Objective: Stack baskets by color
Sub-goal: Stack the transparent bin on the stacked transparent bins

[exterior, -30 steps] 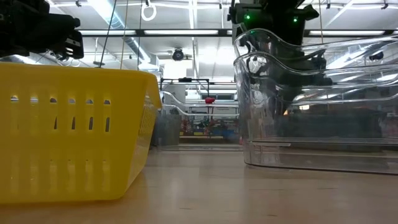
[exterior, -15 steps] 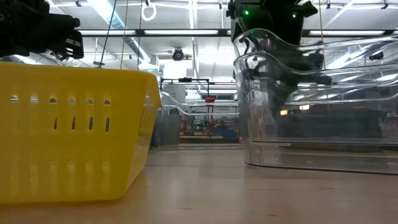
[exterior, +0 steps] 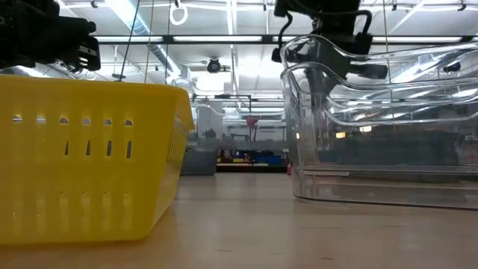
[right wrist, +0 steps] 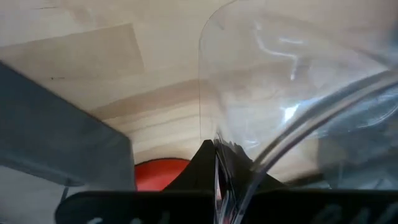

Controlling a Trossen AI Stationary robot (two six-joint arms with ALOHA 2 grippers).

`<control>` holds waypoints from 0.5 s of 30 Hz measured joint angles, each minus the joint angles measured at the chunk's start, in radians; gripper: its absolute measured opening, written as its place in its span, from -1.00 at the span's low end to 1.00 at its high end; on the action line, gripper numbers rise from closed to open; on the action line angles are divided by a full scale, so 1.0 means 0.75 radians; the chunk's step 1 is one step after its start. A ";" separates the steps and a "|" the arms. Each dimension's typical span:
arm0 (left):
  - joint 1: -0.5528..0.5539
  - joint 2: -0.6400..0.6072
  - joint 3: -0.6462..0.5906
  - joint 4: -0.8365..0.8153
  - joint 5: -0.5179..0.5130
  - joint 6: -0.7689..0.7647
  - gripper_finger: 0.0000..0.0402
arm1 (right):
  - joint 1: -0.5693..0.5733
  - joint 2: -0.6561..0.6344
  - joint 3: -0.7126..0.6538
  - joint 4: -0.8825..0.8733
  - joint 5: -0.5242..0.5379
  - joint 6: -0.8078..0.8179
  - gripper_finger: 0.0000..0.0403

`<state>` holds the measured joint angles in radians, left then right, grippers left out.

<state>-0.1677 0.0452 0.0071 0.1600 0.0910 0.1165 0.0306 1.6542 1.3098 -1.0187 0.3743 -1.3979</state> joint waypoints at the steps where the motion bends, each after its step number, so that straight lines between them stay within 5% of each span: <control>1: 0.000 0.000 0.000 -0.001 0.000 0.000 -0.85 | 0.003 -0.014 0.001 -0.003 0.012 0.001 -0.98; 15: 0.000 0.001 0.000 0.000 0.000 0.000 -0.86 | 0.163 -0.220 0.002 0.080 0.171 0.133 -0.98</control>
<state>-0.1677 0.0456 0.0070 0.1597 0.0910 0.1165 0.1526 1.4889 1.3109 -0.9588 0.5029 -1.2984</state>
